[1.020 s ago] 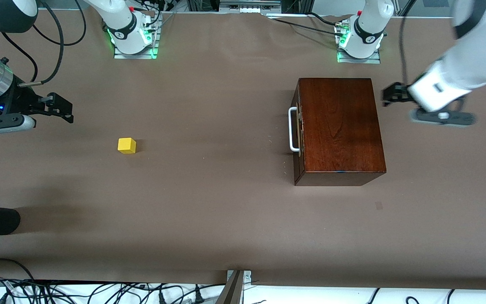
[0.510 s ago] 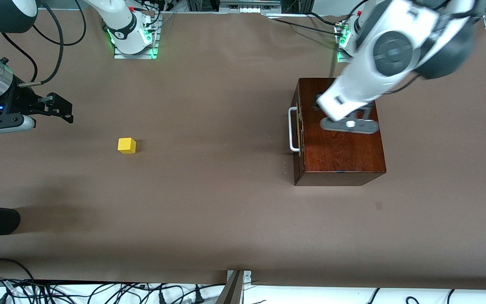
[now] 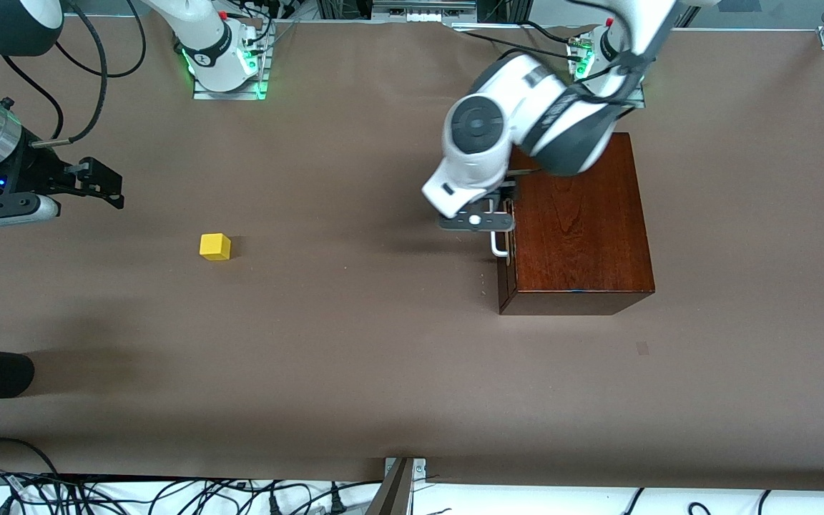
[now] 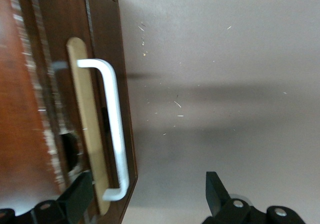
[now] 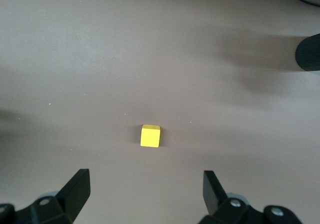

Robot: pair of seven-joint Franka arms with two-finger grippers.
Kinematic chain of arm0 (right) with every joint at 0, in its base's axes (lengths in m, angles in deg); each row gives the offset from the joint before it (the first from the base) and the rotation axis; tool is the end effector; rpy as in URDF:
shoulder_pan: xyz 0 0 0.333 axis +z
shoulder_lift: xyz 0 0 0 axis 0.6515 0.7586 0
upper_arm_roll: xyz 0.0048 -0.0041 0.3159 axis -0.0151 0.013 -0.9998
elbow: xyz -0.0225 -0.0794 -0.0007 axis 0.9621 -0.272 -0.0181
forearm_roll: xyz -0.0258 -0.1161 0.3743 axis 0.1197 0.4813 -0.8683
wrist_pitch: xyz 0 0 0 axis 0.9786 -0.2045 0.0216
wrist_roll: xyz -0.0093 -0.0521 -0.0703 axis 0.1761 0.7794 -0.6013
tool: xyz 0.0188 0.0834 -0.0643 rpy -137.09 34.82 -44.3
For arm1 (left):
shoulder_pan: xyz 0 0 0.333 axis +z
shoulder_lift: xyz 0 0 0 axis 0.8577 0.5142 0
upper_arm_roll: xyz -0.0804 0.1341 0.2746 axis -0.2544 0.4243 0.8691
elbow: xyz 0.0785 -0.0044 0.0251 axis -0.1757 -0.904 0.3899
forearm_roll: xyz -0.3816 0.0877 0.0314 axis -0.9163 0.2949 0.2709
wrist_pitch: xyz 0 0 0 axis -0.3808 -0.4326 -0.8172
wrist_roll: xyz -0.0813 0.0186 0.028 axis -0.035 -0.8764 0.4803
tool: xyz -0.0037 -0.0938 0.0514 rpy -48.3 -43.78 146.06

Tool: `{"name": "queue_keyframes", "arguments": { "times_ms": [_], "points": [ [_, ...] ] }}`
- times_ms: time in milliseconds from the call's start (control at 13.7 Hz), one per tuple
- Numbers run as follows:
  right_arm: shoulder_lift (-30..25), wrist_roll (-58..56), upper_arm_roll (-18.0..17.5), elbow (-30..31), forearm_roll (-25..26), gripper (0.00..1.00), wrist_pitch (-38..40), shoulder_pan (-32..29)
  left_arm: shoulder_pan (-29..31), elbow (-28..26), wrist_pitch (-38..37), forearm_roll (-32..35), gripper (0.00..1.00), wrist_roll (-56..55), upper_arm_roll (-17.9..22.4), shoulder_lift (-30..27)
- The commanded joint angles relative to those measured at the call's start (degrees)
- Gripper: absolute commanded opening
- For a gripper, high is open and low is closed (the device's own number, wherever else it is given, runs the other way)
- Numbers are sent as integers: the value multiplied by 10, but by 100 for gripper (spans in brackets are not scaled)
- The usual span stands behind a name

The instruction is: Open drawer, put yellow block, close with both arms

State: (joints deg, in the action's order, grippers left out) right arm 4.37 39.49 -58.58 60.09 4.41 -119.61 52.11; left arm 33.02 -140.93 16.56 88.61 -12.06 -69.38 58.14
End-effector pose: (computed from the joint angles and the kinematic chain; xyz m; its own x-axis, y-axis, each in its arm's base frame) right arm 0.5901 0.0539 0.5850 0.9893 0.1439 0.0256 0.1437 -0.9896 0.0094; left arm 0.5064 -0.4270 0.3639 0.9805 -0.0143 -0.1960 -0.0405 -0.9906 -0.1303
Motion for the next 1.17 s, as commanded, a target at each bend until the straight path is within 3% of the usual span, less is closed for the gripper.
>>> {"name": "queue_keyframes", "arguments": {
  "times_ms": [0,364,1093],
  "points": [
    [6,-8,-1,-16,5,100,12,-4,-16,17,-4,37,100,-15,4,23],
    [7,-9,-1,-16,5,100,11,-4,-24,-18,9,74,100,-44,4,28],
    [6,-9,-1,-16,4,100,12,-5,-42,-16,43,135,100,-109,4,82]
  ]
}}
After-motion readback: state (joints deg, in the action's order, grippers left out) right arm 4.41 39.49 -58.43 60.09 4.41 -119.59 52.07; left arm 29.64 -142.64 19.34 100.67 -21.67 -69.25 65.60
